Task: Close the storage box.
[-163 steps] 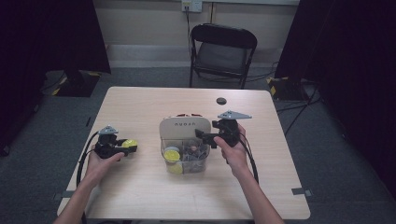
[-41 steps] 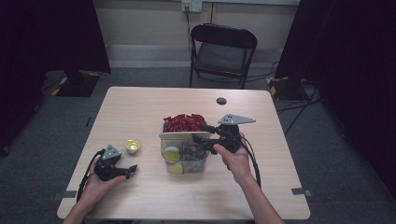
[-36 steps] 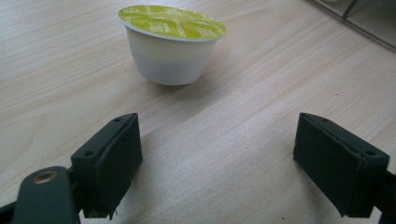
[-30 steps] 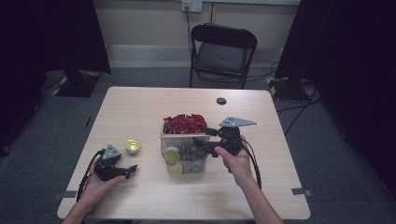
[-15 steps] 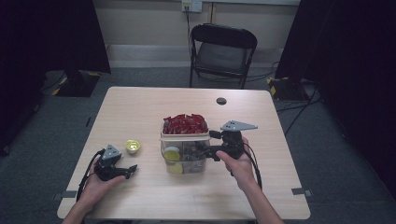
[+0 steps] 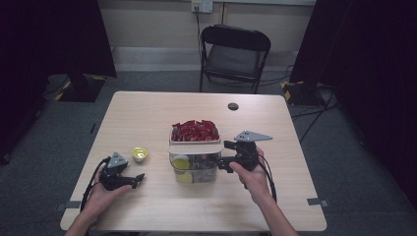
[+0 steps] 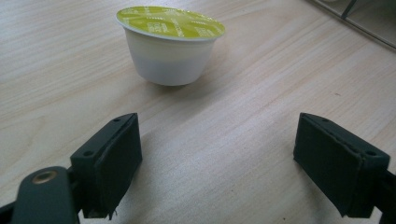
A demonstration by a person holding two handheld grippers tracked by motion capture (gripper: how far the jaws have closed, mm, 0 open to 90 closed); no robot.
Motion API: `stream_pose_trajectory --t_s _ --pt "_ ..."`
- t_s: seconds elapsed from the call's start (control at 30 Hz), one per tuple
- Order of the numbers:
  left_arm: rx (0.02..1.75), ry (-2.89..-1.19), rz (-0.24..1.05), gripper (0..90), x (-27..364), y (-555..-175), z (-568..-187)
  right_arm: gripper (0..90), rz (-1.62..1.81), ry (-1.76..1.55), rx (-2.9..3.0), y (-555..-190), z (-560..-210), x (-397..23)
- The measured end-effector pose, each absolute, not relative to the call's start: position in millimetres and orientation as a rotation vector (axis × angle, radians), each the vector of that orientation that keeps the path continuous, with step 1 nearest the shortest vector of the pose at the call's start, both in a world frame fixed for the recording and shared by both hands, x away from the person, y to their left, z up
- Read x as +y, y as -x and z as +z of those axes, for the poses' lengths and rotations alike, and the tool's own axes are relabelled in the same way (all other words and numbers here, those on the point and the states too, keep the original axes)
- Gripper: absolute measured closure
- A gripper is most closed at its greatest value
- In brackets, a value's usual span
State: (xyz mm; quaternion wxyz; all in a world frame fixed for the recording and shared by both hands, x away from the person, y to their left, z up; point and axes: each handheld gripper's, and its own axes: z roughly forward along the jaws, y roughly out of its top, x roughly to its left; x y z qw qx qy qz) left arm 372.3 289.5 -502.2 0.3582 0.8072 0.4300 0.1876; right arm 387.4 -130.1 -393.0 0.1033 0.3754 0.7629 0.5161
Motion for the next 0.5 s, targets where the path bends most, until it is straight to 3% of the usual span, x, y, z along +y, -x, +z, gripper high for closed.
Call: stream_pose_trajectory --t_s 0.5 --pt "1.109 -2.084 0.487 14.7 289.6 -372.3 -502.0 15.9 1.54 -1.068 2.285 -378.6 -403.3 -131.1"
